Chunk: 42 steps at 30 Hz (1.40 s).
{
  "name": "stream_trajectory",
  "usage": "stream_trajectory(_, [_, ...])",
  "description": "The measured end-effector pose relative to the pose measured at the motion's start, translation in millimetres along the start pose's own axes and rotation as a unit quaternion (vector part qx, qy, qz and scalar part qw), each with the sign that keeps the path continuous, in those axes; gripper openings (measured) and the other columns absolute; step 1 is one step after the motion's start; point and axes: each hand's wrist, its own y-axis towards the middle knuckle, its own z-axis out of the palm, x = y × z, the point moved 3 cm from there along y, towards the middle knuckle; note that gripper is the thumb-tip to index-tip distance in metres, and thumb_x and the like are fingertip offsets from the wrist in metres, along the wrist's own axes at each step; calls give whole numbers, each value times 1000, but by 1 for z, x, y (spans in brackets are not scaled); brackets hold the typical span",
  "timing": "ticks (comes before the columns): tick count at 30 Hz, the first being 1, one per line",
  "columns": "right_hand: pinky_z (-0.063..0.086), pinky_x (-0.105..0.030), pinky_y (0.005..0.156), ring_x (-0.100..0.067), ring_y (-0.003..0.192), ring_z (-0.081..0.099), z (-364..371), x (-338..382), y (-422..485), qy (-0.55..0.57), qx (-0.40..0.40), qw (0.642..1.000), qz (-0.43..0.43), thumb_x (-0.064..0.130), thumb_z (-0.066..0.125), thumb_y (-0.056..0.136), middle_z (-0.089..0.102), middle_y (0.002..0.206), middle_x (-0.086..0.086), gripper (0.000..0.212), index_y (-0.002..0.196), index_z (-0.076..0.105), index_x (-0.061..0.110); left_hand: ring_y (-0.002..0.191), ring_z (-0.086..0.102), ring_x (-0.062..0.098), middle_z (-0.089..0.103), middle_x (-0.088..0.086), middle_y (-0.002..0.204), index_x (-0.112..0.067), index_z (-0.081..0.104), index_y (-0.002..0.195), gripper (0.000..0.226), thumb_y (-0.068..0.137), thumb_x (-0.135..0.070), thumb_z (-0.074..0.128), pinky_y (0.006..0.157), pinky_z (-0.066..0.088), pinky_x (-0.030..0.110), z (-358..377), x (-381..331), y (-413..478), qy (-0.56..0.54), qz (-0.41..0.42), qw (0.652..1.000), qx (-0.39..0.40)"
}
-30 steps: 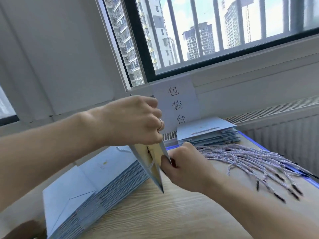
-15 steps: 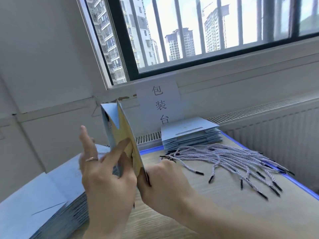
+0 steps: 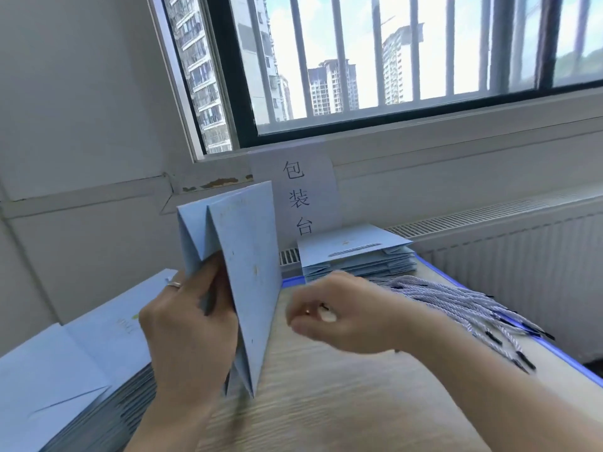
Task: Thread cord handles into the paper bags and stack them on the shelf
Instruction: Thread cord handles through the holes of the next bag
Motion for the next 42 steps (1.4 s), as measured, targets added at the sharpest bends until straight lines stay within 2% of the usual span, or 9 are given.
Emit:
stream_trajectory(3, [50, -31, 76, -10, 79, 55, -28, -40, -6, -111, -38, 979, 164, 29, 59, 92, 62, 80, 14, 7, 93, 66, 25, 47, 36, 11, 42, -9, 48, -13, 78, 88, 23, 83, -9, 56, 49, 25, 13, -5, 10, -8, -25, -23, 999, 17])
stream_trajectory(8, [54, -30, 74, -14, 85, 64, -17, -59, -24, -175, 162, 909, 343, 35, 67, 83, 70, 93, 6, 14, 92, 67, 23, 54, 32, 16, 50, 0, 47, -15, 76, 81, 23, 81, -8, 54, 48, 21, 16, -1, 7, -13, -55, -57, 997, 24])
stream_trajectory(14, [40, -21, 53, -13, 71, 58, -7, -50, -15, -147, 133, 936, 290, 13, 54, 89, 73, 91, 0, 14, 90, 68, 14, 53, 48, 19, 62, -1, 58, -20, 79, 93, 31, 83, -8, 53, 47, 35, 24, -1, 13, -16, -75, -57, 995, 16])
stream_trajectory(18, [39, -22, 50, -13, 50, 44, -14, -38, -8, 81, -21, 968, 238, 13, 57, 95, 74, 72, 7, 14, 91, 61, 26, 54, 53, 28, 64, 2, 59, -30, 79, 91, 31, 83, -10, 56, 48, 44, 42, 2, 13, -18, -84, -72, 994, 12])
stream_trajectory(23, [42, -28, 66, -21, 71, 67, -21, -17, -4, 377, -94, 911, 142, -1, 52, 99, 76, 89, -7, 24, 96, 73, 11, 69, 62, 25, 73, -5, 77, -48, 63, 111, 40, 85, -18, 55, 58, 52, 45, 4, 14, -18, -123, -108, 986, 40])
stream_trajectory(28, [54, -26, 72, -18, 64, 68, -18, -3, -2, 314, -173, 931, 63, 2, 66, 91, 77, 83, 0, 18, 91, 74, 19, 56, 50, 1, 68, -25, 86, -58, 67, 103, 39, 88, -23, 56, 52, 38, 19, 4, 6, -19, -136, -115, 983, 45])
stream_trajectory(31, [49, -21, 69, -12, 68, 60, -14, 3, -2, 289, -215, 932, 39, 24, 74, 84, 72, 79, 8, 8, 83, 75, 32, 76, 59, -3, 69, -22, 100, -48, 65, 117, 31, 95, -29, 53, 63, 44, 15, 6, 3, -20, -172, -125, 976, 40])
stream_trajectory(34, [38, -13, 64, -3, 68, 52, -9, 7, 0, 186, -237, 953, 20, 30, 72, 86, 62, 88, 12, 5, 85, 77, 29, 65, 54, -5, 61, -27, 76, -34, 67, 122, 27, 100, -34, 53, 59, 37, 7, 7, 0, -20, -179, -126, 975, 39])
stream_trajectory(42, [42, -10, 64, -3, 62, 58, -2, 18, 0, 149, -326, 934, -4, 13, 70, 91, 69, 71, 19, 13, 100, 74, 22, 59, 51, -8, 68, 17, 92, -30, 68, 120, 27, 95, -30, 58, 59, 33, 1, 10, -7, -21, -181, -66, 980, 53])
